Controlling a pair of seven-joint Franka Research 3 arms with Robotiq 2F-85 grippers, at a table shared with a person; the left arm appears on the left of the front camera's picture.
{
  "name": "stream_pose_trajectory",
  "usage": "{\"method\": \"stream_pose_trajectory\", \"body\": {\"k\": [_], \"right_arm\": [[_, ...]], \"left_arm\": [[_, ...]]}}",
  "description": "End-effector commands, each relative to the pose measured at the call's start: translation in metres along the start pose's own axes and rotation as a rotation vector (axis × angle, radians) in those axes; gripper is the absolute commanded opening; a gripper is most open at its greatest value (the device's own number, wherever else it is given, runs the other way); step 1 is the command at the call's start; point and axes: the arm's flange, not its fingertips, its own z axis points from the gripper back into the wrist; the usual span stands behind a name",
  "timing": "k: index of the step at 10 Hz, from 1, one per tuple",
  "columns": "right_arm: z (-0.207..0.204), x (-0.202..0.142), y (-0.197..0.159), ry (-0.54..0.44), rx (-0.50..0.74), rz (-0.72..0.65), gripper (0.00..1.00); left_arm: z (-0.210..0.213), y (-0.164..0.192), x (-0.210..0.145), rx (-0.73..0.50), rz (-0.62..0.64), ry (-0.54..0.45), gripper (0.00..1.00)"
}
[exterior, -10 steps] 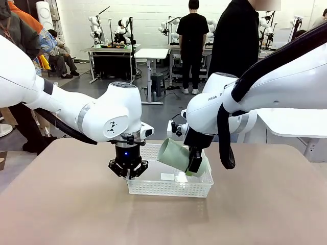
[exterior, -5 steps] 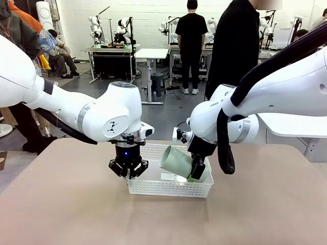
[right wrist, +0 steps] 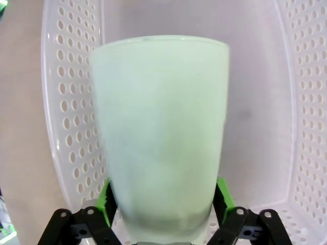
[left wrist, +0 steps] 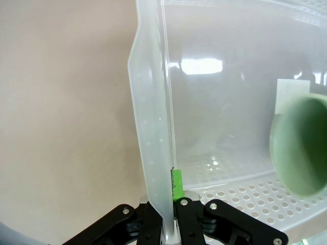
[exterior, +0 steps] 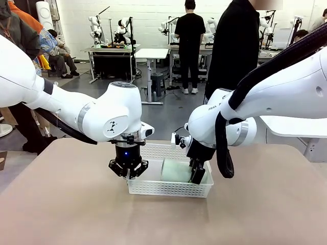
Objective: Clean and organize the cups into the basket.
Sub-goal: Pick up the Organizing basket and move it to the center of the table, then pick up the Reusable plastic cup from the right side of the table and place it inside the Organizing basket.
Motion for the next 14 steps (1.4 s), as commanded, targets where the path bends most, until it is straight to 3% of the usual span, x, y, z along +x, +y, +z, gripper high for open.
{"method": "stream_pose_trajectory", "body": {"k": [1,6,9,11,14], "right_arm": [[0.001,0.001,0.002,0.027,0.015,0.049,1.0],[0.033,0.015,0.011,-0.009,-0.062,0.069,1.0],[0.132,0.006,0.019,-0.177,-0.223,-0.009,1.0],[0.182,-0.051,0.025,-0.335,-0.229,-0.057,1.0],[0.209,-0.171,0.018,-0.602,-0.257,-0.067,1.0]], "left_arm": [[-0.002,0.0,-0.001,0.005,-0.002,0.002,0.0],[-0.002,0.0,-0.001,0.005,-0.002,0.002,0.0],[-0.002,0.0,-0.001,0.005,-0.002,0.002,0.0],[-0.002,0.0,-0.001,0.005,-0.002,0.002,0.0],[-0.002,0.0,-0.001,0.005,-0.002,0.002,0.0]]}}
